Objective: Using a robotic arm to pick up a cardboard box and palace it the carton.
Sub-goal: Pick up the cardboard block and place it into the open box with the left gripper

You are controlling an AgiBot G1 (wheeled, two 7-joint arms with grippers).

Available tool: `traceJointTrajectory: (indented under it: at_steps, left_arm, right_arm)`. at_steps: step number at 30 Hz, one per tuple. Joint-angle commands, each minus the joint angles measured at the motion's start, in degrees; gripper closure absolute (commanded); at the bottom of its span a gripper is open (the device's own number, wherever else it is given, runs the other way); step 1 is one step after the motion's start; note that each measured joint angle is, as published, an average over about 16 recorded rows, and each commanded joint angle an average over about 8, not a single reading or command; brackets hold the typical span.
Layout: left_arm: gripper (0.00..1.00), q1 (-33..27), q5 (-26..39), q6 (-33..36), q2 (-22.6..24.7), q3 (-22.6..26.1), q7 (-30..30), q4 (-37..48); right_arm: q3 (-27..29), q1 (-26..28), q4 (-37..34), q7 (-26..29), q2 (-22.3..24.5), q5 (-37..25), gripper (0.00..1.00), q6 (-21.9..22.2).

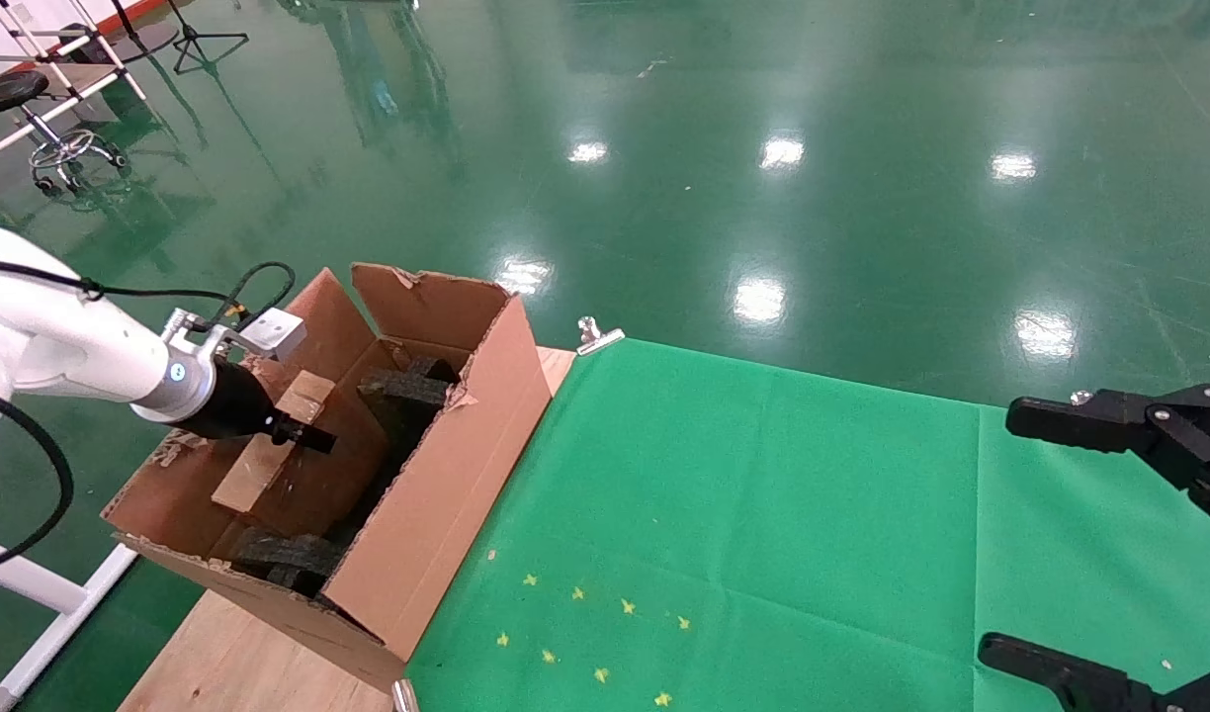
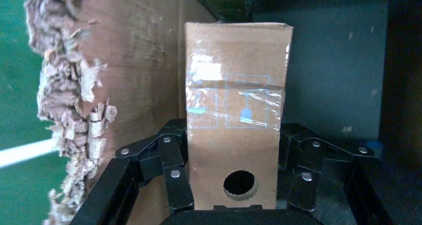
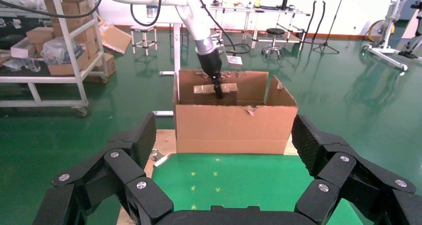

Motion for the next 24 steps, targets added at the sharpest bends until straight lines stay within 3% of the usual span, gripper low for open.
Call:
traceJointTrajectory:
  at_steps: [1,5,24]
  left_arm:
    - [0.47,0.6,-1.0,-0.6,-0.1,-0.7,-0.5,0.4]
    - [0.0,0.9,-1.7,-1.5,-0.4,-1.2,-1.0,0.9]
    - [0.0,-3.2,-0.5,-5.3,0.0,-0.2,-2.6,2.4]
  right_arm:
    - [0.0,0.0,0.0,0.0,0.0,0.0,0.0,0.0]
    - [0.0,0.0,0.0,0.0,0.0,0.0,0.0,0.0]
    - [-0.1,0.0,-0.1,0.0,0.0,0.0,0.0,0.0]
